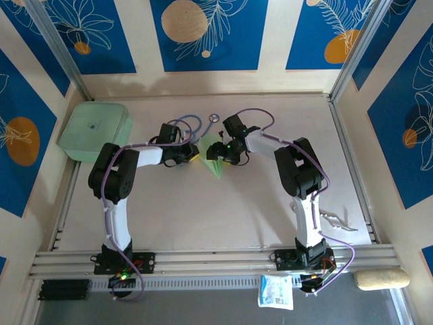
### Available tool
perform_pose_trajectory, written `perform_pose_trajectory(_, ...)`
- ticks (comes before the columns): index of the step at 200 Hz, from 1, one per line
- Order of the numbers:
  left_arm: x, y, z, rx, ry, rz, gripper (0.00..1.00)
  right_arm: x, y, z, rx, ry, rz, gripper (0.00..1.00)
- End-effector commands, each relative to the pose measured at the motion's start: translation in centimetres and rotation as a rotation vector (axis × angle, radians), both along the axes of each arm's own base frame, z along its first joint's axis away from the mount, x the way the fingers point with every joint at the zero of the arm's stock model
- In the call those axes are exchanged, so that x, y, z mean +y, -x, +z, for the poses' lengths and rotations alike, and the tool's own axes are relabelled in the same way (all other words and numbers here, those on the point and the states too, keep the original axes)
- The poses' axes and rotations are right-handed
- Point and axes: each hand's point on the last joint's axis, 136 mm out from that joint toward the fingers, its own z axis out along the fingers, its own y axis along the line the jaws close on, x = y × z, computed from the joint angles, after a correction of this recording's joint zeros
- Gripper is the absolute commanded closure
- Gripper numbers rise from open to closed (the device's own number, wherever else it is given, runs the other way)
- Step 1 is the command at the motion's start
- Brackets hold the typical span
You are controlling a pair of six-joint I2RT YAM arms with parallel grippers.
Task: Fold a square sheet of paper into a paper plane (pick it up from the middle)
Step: Move a paper plane to the center of the table.
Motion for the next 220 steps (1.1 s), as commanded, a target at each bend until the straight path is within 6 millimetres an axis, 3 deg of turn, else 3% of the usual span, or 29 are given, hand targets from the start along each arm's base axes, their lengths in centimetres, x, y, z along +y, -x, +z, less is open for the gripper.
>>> perform_pose_trajectory(1,-1.0,0.1,1.5,-0.022,0.026,-0.046,0.83,0.5,-0.7,4.3,-0.084,-0.030,0.014,0.31)
perform_pose_trajectory(58,-0.6,0.4,1.9,-0.025,-0.001,-0.054,0.76,-0.9,-0.5,4.8,-0.152,0.070,-0.016,0.31)
perform_pose_trajectory(133,4.1,1.5,4.7,-0.080,-0.161,0.083,0.56,0.6,-0.2,2.9,-0.196,0.211,0.095,0.33)
perform_pose_trajectory(164,6.1,2.7,5.1,-0.082,-0.207,0.118,0.50,1.0,0.2,2.1,-0.192,0.247,0.127,0.27)
perform_pose_trajectory(220,7.2,3.3,5.1,-0.078,-0.223,0.130,0.46,0.6,0.0,1.2,-0.193,0.330,0.133,0.25)
